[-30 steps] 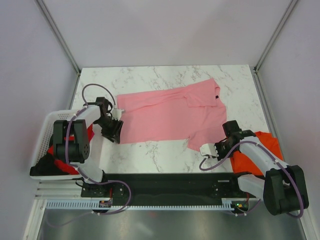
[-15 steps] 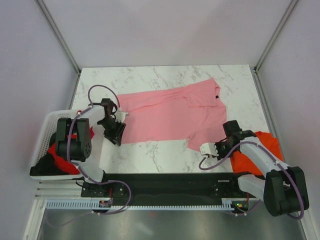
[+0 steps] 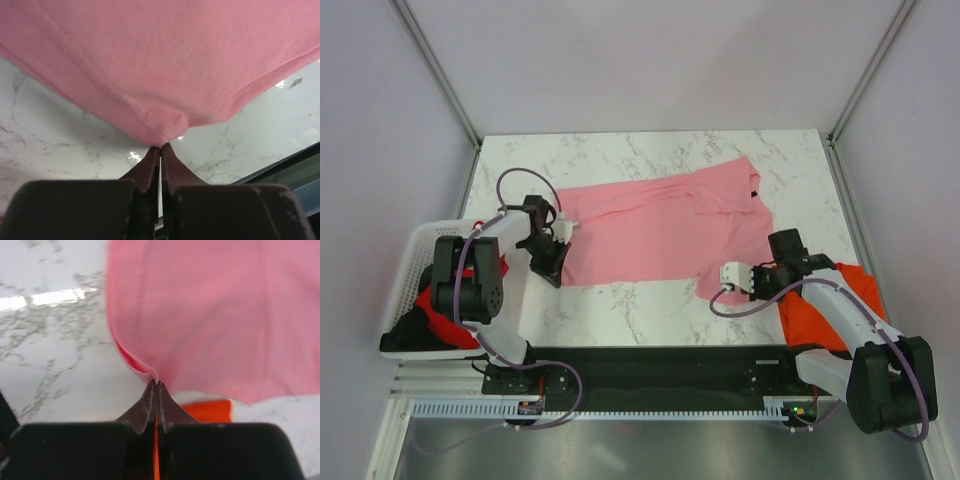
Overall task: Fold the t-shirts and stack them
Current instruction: Fold the tshirt
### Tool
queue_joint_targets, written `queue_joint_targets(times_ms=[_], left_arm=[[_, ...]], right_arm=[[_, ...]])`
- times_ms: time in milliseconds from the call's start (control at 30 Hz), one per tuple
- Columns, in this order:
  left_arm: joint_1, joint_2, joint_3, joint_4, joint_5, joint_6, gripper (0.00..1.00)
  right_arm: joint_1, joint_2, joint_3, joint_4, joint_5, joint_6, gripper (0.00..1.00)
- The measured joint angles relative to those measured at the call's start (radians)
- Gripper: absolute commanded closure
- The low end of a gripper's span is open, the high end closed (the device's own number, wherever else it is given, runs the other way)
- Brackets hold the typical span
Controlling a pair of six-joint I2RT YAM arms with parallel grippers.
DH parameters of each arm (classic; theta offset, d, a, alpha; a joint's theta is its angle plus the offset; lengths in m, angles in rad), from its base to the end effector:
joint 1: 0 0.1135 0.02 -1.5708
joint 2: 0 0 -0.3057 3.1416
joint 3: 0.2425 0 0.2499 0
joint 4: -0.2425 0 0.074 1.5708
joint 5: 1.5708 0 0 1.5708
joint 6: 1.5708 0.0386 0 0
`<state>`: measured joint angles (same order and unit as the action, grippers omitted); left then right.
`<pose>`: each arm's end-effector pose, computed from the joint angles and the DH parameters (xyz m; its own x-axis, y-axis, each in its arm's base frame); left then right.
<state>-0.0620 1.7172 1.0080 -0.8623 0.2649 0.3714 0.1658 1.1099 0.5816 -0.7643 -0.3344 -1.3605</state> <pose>0.2865 -0.0279 0.1922 -0.9084 0.4073 -0.0944 0.4178 0.8751 -0.2442 0.1499 0.0379 0.2106 0.0414 -0.9297 -0.3660 -0.9786 0.0362 -0.2027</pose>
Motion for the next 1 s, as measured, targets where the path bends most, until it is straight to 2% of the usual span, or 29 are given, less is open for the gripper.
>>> queue_joint_targets(times_ms=[267, 567, 733, 1000], left_arm=[[-0.013, -0.071, 0.045, -0.023, 0.067, 0.001, 0.98], [-0.013, -0.071, 0.146, -0.053, 0.087, 0.001, 0.98], [0.002, -0.068, 0.206, -0.060, 0.092, 0.000, 0.98], [0.055, -0.029, 0.272, -0.069, 0.093, 0.000, 0.98]], right_arm=[[-0.060, 0.056, 0.275, 0.107, 0.049, 0.257, 1.00], [-0.066, 0.156, 0.496, 0.202, 0.079, 0.434, 1.00], [-0.072, 0.276, 0.616, 0.257, 0.088, 0.500, 1.00], [-0.080, 0.422, 0.713, 0.314, 0.105, 0.553, 1.00]])
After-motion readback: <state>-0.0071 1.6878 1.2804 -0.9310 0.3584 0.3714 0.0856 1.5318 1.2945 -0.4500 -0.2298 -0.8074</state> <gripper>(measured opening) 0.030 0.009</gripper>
